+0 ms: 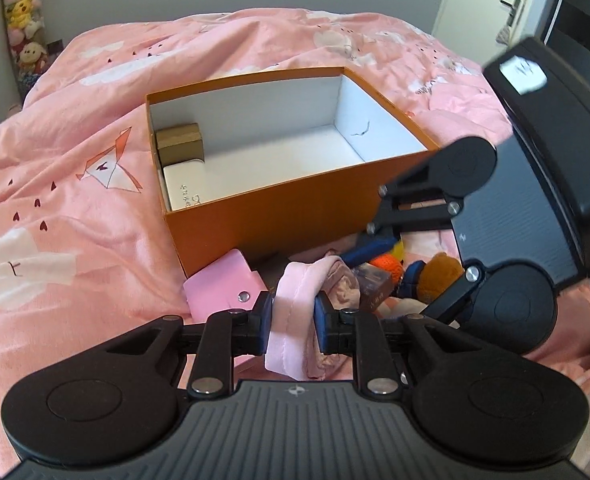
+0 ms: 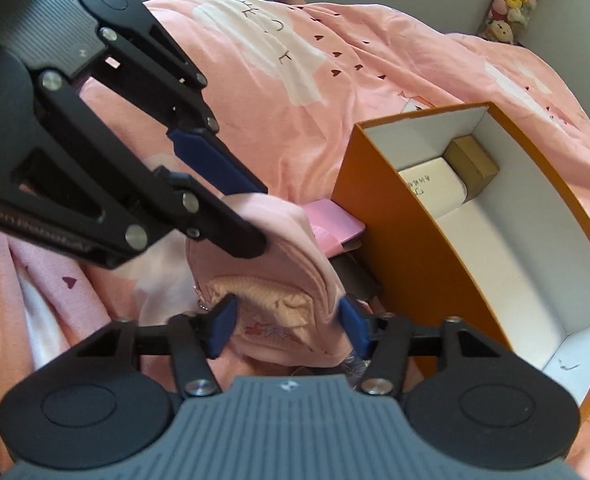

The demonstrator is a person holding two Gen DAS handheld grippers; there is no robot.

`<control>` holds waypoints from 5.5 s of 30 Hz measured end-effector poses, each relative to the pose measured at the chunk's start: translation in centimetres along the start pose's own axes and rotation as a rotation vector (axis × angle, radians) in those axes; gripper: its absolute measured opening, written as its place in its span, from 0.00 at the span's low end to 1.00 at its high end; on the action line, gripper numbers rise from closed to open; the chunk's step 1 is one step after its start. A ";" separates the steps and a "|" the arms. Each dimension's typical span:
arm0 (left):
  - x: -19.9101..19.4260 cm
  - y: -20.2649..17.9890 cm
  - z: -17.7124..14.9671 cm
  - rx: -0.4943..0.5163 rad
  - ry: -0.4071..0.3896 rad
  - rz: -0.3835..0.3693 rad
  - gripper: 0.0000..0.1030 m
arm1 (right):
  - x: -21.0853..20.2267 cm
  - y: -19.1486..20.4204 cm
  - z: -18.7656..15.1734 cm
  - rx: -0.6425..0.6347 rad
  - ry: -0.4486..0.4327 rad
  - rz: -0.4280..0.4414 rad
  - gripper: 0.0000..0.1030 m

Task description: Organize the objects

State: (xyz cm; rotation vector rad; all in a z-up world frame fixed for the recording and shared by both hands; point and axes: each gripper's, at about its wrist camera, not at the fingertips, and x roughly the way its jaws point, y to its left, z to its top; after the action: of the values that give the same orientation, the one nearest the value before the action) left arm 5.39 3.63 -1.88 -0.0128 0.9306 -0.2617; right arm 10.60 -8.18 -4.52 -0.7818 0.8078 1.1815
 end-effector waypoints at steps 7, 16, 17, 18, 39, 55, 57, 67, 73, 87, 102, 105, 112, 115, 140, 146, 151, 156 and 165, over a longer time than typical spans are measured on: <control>-0.2 1.1 0.1 -0.076 -0.025 0.003 0.39 | -0.2 -0.8 -0.9 0.123 -0.031 -0.036 0.18; 1.1 4.5 -0.3 -0.314 0.000 -0.011 0.50 | -2.5 -5.0 -3.7 0.482 -0.067 -0.061 0.15; 1.8 4.8 -0.3 -0.337 0.016 0.010 0.50 | -2.6 -5.6 -4.1 0.530 -0.067 -0.046 0.15; 2.6 5.2 -0.5 -0.360 0.034 0.035 0.50 | -2.5 -6.2 -4.6 0.578 -0.065 -0.031 0.15; 9.0 11.0 -3.7 -0.718 0.126 -0.099 0.86 | -1.0 -8.2 -5.5 0.782 -0.102 0.010 0.16; 6.3 9.1 -2.1 -0.579 0.068 -0.052 0.06 | -2.0 -8.2 -6.4 0.863 -0.129 0.001 0.16; 6.3 8.8 -1.8 -0.525 0.077 -0.009 0.06 | -2.3 -8.5 -6.8 0.897 -0.136 0.025 0.16; 9.2 11.1 -3.1 -0.626 0.130 -0.064 0.88 | -2.4 -8.5 -7.1 0.899 -0.143 0.020 0.16; 9.9 11.2 -3.5 -0.617 0.123 -0.076 0.90 | -2.3 -8.7 -7.2 0.908 -0.146 0.025 0.16; 6.9 7.4 -2.6 -0.441 0.066 0.084 0.87 | -3.0 -8.5 -7.8 0.933 -0.158 0.010 0.16; -0.7 3.8 2.9 -0.281 -0.121 -0.003 0.87 | -8.7 -9.3 -7.2 0.900 -0.271 -0.022 0.14; -1.0 3.4 5.6 -0.230 -0.162 -0.001 0.87 | -10.5 -10.5 -6.6 0.890 -0.320 -0.052 0.14; 3.7 3.7 12.1 -0.259 -0.130 -0.084 0.87 | -11.9 -15.2 -5.3 0.908 -0.350 -0.185 0.14; 8.2 3.9 13.4 -0.285 -0.045 -0.063 0.87 | -10.8 -17.3 -5.3 0.922 -0.309 -0.242 0.14; 18.6 4.4 12.3 -0.294 0.259 0.027 0.87 | -2.5 -21.6 -4.0 0.891 -0.116 -0.243 0.14; 19.3 5.1 12.2 -0.336 0.331 -0.001 0.88 | -1.7 -22.0 -4.3 0.896 -0.084 -0.231 0.14; 19.7 5.9 11.9 -0.378 0.406 -0.082 0.92 | -1.3 -21.8 -4.2 0.891 -0.074 -0.232 0.14; 19.0 6.2 11.8 -0.388 0.389 -0.115 0.96 | -1.5 -21.5 -4.2 0.875 -0.066 -0.244 0.14; 12.6 7.8 11.8 -0.375 0.140 -0.060 0.90 | -0.4 -21.1 -3.6 0.806 0.032 -0.274 0.14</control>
State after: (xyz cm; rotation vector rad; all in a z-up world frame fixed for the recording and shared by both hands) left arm 23.63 7.12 -5.67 -0.3722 1.1089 -0.1410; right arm 30.66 -15.71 -3.86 -0.2247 1.0600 0.5161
